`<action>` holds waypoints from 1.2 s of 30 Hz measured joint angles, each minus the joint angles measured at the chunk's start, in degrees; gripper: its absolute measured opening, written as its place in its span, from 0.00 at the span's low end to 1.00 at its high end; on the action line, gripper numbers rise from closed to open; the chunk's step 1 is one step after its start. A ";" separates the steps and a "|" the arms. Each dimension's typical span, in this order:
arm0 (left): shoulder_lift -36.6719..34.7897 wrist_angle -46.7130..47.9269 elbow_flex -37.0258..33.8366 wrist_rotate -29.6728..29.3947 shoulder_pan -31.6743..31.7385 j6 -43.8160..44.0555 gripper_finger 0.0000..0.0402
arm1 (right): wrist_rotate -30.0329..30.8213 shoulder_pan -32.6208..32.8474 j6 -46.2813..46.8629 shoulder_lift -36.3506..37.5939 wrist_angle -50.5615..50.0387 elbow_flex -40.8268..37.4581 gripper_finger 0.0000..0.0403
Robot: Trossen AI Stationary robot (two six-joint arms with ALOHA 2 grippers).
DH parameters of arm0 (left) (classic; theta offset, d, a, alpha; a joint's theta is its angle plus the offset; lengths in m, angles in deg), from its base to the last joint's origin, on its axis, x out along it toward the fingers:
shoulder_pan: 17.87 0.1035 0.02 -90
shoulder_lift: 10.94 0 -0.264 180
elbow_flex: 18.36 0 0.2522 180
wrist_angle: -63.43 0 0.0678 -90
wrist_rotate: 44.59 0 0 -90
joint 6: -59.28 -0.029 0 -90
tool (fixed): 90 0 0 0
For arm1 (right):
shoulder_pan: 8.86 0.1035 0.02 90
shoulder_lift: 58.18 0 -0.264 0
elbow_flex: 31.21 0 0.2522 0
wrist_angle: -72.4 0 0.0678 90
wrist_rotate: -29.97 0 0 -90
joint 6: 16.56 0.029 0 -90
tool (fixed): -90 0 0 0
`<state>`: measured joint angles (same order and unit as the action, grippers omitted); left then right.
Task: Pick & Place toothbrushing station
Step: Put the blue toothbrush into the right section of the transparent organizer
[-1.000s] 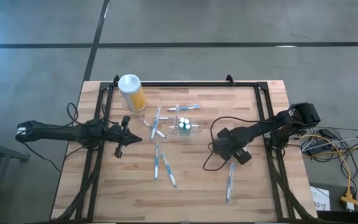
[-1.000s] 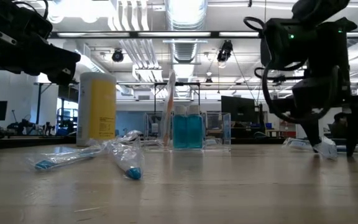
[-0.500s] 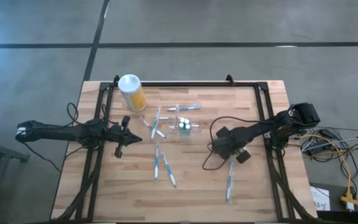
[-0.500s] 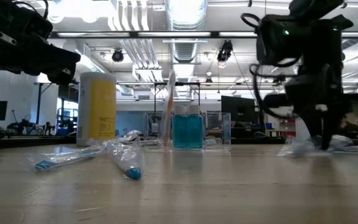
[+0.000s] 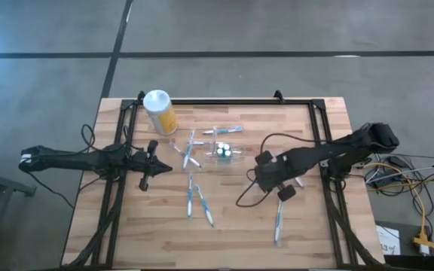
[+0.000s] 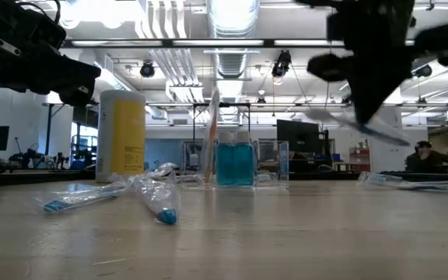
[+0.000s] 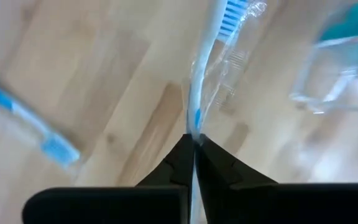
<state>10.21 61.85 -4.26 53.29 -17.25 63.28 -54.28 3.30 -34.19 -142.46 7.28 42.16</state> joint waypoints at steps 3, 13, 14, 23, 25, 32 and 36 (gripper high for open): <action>0.00 0.01 0.00 0.00 0.00 0.54 0.03 | -0.34 0.60 2.53 3.94 3.18 1.37 0.02; 0.00 -0.01 0.00 0.00 0.00 0.69 0.03 | -13.14 0.28 3.72 29.80 43.22 -13.78 0.02; 0.00 -0.01 0.00 0.00 0.00 0.71 0.03 | -13.15 0.10 4.42 32.55 46.04 -16.02 0.02; 0.00 -0.03 0.00 -0.02 -0.02 0.61 0.04 | -7.08 -0.17 13.75 53.75 60.02 -33.55 0.02; 0.00 -0.03 0.00 -0.04 0.00 0.67 0.04 | -6.09 -0.17 16.29 57.25 60.89 -36.78 0.02; 0.00 -0.03 0.00 -0.31 0.00 0.71 0.04 | -4.01 -0.17 18.63 66.38 68.04 -48.30 0.02; 0.00 -0.03 0.00 -0.31 0.00 0.80 0.04 | -2.68 -0.17 18.56 69.86 70.50 -52.55 0.02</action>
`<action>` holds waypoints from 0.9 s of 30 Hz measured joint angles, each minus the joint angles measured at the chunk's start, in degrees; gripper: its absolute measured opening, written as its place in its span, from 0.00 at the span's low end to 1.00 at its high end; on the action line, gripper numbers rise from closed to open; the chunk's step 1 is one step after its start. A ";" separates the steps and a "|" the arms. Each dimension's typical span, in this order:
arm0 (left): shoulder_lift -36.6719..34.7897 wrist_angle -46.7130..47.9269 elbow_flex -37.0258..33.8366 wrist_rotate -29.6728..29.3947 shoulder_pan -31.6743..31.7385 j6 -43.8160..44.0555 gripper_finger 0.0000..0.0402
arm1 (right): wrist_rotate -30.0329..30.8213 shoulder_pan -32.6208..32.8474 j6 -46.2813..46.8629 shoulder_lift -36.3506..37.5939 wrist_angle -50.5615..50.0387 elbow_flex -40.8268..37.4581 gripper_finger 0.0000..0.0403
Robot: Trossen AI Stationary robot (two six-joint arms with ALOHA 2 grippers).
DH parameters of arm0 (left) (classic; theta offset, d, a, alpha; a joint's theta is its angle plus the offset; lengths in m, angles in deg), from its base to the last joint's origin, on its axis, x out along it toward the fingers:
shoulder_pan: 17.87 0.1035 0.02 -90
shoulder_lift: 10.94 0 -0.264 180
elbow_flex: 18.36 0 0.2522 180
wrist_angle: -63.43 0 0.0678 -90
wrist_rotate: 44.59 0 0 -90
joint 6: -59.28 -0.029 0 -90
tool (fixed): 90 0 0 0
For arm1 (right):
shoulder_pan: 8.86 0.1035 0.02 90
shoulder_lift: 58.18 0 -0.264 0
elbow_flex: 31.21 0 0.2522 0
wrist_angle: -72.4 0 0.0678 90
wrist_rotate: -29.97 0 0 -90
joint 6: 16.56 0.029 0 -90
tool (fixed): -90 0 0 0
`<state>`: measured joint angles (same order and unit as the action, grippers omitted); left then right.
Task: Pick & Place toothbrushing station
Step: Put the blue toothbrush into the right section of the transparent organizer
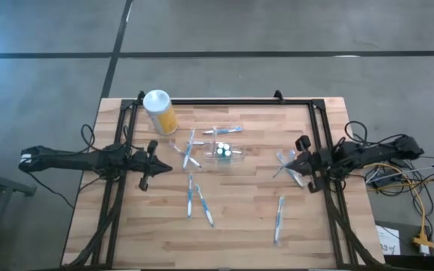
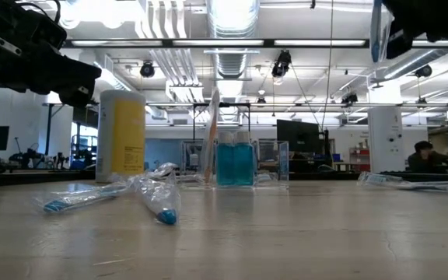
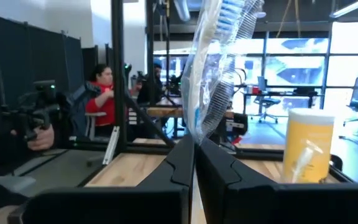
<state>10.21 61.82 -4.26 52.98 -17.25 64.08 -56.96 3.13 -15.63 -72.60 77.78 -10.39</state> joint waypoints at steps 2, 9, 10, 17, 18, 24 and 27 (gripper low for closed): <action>0.00 0.00 0.00 0.00 0.00 0.00 0.04 | 0.15 0.00 -0.08 1.27 -0.06 -1.36 0.02; 0.00 0.02 0.00 0.02 -0.01 0.20 0.04 | 0.34 0.00 -1.29 3.93 0.07 -5.28 0.02; 0.00 0.02 0.00 0.02 0.00 0.20 0.04 | 0.60 0.00 -1.15 4.13 0.02 -5.71 0.02; 0.00 0.02 0.00 0.02 0.00 0.20 0.04 | 2.95 -0.03 -1.29 4.15 2.02 -5.78 0.02; 0.00 0.02 0.00 0.02 -0.02 0.20 0.04 | 3.83 -0.05 -1.51 3.92 2.57 -4.89 0.02; 0.00 0.01 0.00 -2.20 0.00 0.18 0.04 | 8.53 -0.04 -6.83 -1.85 -3.73 6.63 0.02; 0.00 0.00 0.00 -2.58 0.00 0.18 0.04 | 9.78 -0.07 -9.35 -7.89 -4.39 12.87 0.02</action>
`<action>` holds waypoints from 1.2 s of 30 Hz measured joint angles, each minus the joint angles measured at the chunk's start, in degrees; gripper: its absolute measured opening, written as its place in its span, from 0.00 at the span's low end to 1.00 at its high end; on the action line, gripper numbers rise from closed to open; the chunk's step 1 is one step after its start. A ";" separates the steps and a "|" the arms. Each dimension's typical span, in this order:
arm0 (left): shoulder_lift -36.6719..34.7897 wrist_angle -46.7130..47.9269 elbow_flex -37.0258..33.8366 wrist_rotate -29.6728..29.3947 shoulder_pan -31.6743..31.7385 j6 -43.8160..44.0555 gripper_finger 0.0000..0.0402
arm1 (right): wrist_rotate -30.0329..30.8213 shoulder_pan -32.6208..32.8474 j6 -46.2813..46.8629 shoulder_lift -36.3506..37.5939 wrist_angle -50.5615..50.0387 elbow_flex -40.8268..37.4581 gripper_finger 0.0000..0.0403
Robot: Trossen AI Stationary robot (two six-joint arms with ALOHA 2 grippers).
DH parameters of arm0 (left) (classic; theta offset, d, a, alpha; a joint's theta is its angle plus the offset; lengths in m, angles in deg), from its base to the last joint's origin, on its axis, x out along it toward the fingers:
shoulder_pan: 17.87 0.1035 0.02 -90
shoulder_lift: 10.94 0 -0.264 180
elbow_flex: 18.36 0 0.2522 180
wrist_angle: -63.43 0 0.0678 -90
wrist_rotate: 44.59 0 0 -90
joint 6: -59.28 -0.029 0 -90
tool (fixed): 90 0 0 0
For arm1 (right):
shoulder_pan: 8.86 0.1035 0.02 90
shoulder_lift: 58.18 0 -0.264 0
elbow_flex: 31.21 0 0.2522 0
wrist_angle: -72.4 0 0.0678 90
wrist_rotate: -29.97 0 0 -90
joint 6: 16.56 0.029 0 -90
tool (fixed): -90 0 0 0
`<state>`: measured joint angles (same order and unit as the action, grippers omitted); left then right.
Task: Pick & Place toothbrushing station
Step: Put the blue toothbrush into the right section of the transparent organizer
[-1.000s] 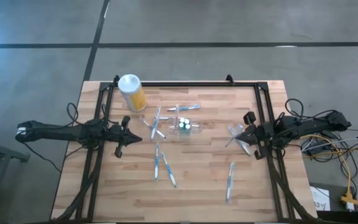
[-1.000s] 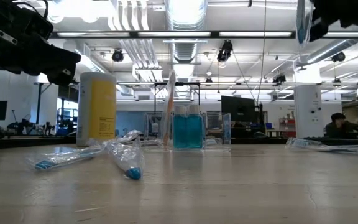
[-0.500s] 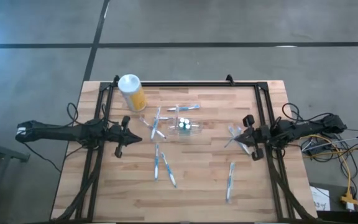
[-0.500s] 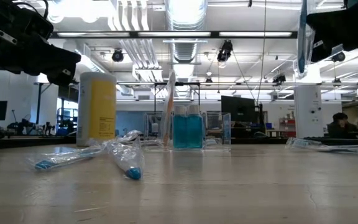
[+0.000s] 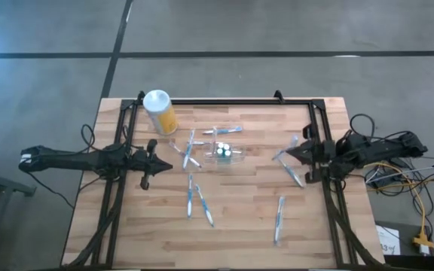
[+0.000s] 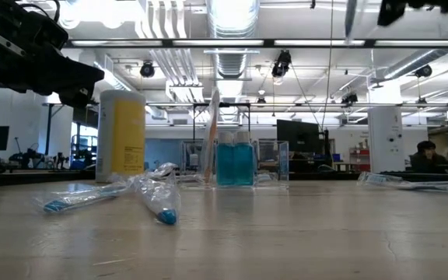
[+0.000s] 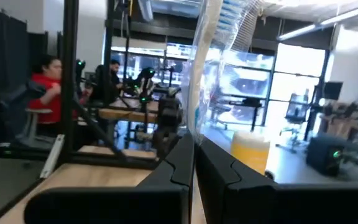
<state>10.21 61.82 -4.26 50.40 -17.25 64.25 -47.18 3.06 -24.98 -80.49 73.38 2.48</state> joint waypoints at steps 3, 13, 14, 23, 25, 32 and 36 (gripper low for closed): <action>0.00 0.00 0.00 -0.02 0.00 -0.02 0.04 | 1.16 -0.50 -3.04 -6.50 -0.01 6.56 0.02; 0.00 0.02 0.00 -0.11 0.00 -0.02 0.04 | -10.18 -8.36 -6.75 -26.10 2.76 22.21 0.02; 0.00 0.02 0.00 -0.11 0.00 -0.02 0.04 | -12.08 -9.54 -6.04 -27.80 4.35 22.63 0.02; -0.01 0.02 0.00 -0.13 0.00 -0.04 0.04 | -21.85 -19.84 0.54 -40.92 20.05 17.31 0.02; 0.00 0.04 0.00 -0.13 -0.01 -0.18 0.04 | -21.91 -21.19 1.33 -42.95 25.45 14.18 0.02; 0.00 0.34 0.00 -0.13 -0.01 -0.33 0.04 | -16.59 -23.76 4.71 -50.05 38.38 6.43 0.02; 0.00 0.48 0.00 -0.13 -0.02 -0.33 0.04 | -12.48 -23.78 6.61 -53.93 38.17 6.16 0.02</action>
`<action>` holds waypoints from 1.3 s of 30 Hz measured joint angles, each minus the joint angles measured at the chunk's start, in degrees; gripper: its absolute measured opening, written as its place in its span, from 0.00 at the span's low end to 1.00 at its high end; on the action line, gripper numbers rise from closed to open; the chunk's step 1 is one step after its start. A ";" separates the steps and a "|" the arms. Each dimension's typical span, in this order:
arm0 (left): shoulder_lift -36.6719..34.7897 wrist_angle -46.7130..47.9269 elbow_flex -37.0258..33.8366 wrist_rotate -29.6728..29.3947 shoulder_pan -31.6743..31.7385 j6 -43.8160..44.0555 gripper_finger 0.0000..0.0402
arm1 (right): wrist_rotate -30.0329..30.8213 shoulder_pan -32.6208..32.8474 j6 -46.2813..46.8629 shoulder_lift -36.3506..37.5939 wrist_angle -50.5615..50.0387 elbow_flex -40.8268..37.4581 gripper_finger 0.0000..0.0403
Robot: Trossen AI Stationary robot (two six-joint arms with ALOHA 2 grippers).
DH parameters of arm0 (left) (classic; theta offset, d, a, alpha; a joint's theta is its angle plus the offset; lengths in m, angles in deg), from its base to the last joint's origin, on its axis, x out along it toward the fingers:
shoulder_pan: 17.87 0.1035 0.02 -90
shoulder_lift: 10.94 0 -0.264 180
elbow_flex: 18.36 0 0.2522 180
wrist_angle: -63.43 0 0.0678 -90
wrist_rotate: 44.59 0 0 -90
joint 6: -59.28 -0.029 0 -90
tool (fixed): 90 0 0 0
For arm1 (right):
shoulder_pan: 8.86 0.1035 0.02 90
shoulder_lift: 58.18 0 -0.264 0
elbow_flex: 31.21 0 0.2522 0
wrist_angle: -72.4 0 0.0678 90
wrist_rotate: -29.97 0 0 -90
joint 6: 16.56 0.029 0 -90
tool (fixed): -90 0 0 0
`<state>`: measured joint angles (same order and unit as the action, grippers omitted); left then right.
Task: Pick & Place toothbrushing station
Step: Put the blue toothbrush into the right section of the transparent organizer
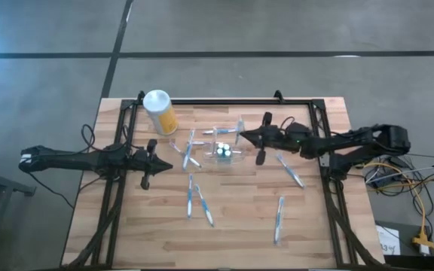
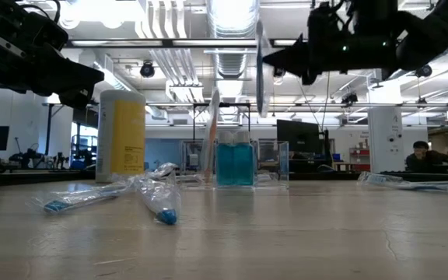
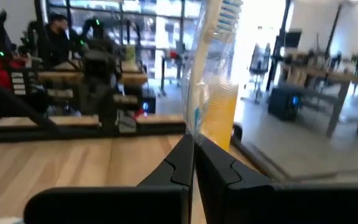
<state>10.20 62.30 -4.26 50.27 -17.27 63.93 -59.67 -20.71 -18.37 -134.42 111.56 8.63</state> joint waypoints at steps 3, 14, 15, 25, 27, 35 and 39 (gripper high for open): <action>-0.01 0.00 0.00 -0.01 0.01 0.03 0.04 | 1.32 0.08 1.64 -2.55 0.05 0.58 0.02; 0.00 0.98 0.00 0.00 0.00 0.33 0.04 | 8.04 0.62 5.45 -7.25 0.36 -1.59 0.02; -0.02 1.03 0.00 0.00 0.00 0.33 0.04 | 8.74 0.97 5.80 -8.04 0.67 -1.56 0.02; -0.02 1.36 0.00 0.00 0.01 1.56 0.04 | 17.74 3.88 8.18 -14.94 6.31 -1.90 0.02; 0.00 1.36 0.00 0.00 0.02 1.55 0.04 | 17.73 4.48 8.74 -16.69 8.10 -1.74 0.02; -0.02 1.32 0.00 0.00 0.01 1.89 0.04 | 20.84 5.15 11.09 -22.23 11.12 -1.17 0.02; 0.00 1.33 0.00 0.00 0.00 1.88 0.04 | 21.75 5.26 12.21 -23.79 11.13 -0.72 0.02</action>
<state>10.21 63.63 -4.26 50.27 -17.26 65.81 -37.92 -15.45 -6.17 -158.21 122.69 7.91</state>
